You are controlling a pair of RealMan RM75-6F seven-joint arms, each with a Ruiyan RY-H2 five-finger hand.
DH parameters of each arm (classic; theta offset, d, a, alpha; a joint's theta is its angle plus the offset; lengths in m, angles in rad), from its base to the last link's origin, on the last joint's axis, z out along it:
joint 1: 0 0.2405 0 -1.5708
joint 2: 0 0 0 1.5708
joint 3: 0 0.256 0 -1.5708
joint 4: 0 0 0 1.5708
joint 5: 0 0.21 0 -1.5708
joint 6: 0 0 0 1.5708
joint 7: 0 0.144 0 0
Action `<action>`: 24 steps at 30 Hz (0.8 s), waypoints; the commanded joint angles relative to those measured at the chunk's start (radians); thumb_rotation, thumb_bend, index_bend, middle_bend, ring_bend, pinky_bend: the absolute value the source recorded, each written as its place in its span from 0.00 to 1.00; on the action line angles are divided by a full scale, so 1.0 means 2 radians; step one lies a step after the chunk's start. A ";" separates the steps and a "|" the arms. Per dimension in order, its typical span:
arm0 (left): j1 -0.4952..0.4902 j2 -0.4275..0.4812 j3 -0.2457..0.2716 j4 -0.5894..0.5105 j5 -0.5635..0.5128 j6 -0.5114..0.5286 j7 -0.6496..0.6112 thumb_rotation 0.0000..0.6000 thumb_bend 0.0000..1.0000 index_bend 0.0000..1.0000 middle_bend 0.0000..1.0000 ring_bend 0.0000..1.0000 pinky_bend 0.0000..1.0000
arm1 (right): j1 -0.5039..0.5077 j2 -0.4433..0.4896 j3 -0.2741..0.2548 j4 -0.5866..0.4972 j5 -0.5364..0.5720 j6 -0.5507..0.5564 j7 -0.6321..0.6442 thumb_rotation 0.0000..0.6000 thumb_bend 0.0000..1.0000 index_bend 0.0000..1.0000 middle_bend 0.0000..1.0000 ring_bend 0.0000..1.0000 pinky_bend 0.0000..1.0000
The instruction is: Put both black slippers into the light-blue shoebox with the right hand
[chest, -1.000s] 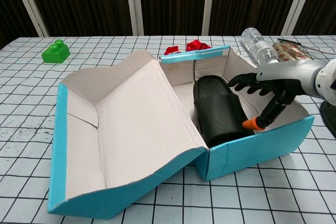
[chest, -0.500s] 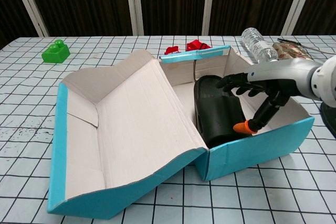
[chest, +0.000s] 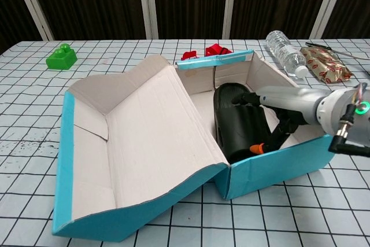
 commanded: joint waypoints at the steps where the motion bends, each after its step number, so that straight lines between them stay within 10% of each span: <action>1: -0.001 -0.001 0.000 0.001 -0.001 -0.001 0.000 1.00 0.22 0.01 0.00 0.00 0.02 | -0.004 -0.014 -0.002 0.017 -0.009 0.010 -0.004 1.00 0.36 0.00 0.00 0.00 0.00; 9: -0.002 -0.002 0.000 0.001 -0.002 -0.004 0.003 1.00 0.22 0.01 0.00 0.00 0.02 | -0.019 0.023 0.030 -0.043 -0.015 0.026 0.019 1.00 0.36 0.00 0.00 0.00 0.00; 19: -0.002 -0.004 -0.001 0.000 -0.003 -0.002 0.007 1.00 0.22 0.01 0.00 0.00 0.02 | 0.009 0.242 0.097 -0.188 0.176 -0.070 0.020 1.00 0.36 0.00 0.00 0.00 0.00; 24: -0.002 -0.008 0.000 0.001 0.000 0.000 0.023 1.00 0.22 0.01 0.00 0.00 0.02 | -0.026 0.332 0.113 -0.203 0.150 -0.077 0.065 1.00 0.36 0.00 0.00 0.00 0.00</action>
